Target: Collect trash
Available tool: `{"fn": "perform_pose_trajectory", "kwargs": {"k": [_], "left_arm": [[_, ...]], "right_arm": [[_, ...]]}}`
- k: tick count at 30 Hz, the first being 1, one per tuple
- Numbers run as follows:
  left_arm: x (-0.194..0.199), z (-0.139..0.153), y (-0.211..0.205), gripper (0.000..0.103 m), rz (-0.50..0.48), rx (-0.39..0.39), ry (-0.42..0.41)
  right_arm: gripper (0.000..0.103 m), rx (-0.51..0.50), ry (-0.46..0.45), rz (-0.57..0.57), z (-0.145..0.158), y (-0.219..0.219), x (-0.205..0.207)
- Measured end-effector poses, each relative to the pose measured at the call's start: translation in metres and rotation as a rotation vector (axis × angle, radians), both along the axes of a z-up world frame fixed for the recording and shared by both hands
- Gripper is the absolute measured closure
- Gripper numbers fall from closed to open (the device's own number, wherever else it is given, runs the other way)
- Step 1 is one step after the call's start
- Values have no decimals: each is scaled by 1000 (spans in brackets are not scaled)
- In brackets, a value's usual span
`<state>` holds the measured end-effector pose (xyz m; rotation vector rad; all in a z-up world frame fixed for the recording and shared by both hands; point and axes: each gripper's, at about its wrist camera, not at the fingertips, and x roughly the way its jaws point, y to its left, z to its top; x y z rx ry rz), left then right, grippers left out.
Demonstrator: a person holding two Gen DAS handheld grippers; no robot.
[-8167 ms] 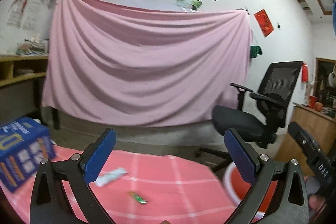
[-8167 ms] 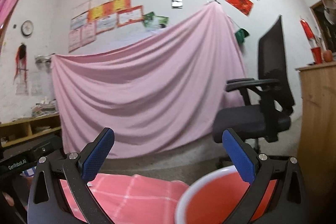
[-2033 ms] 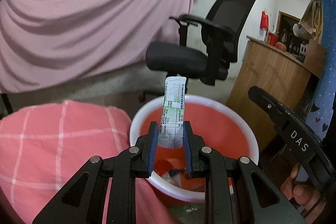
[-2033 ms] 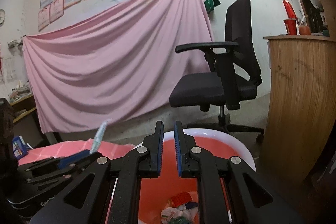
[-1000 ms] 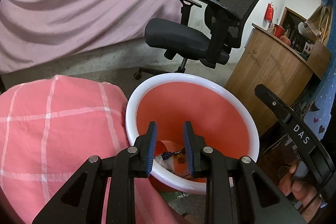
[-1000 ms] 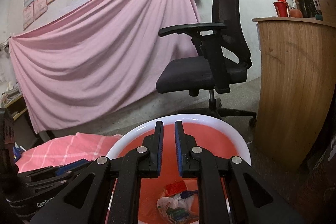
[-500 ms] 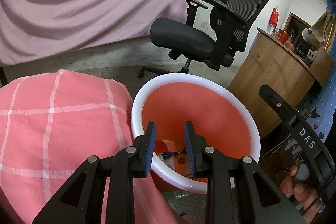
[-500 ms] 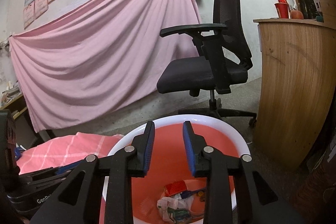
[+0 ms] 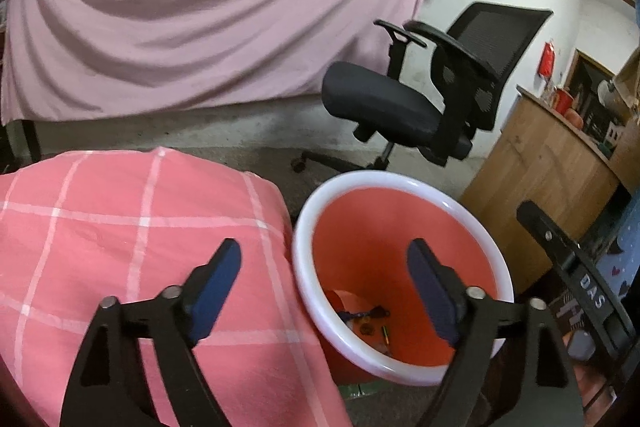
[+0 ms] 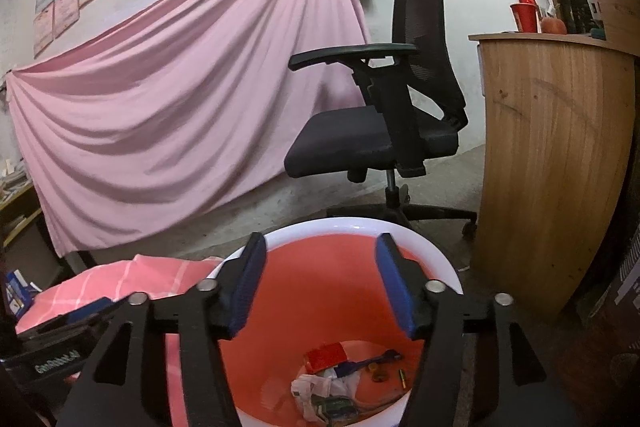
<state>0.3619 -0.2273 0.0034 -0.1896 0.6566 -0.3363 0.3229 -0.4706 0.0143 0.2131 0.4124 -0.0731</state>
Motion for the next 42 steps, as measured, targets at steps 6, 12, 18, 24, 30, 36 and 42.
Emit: {"fn": "perform_pose_trajectory", "kwargs": {"k": [6, 12, 18, 24, 30, 36, 42], "left_arm": [[0, 2, 9, 15, 62, -43, -25], [-5, 7, 16, 8, 89, -77, -70], [-16, 14, 17, 5, 96, -55, -152], [-30, 25, 20, 3, 105, -14, -246], [-47, 32, 29, 2, 107, 9, -288], [-62, 40, 38, 2, 117, 34, -299], [-85, 45, 48, 2, 138, 59, -330]], "right_arm": [[3, 6, -5, -18, 0, -4, -1], [0, -1, -23, -17, 2, -2, -3], [0, -32, -37, -2, 7, 2, -6], [0, -79, -89, -1, 16, 9, -18], [0, -121, -146, 10, 26, 18, -28], [0, -134, -194, 7, 34, 22, -41], [0, -151, -223, 4, 43, 30, -52]]}}
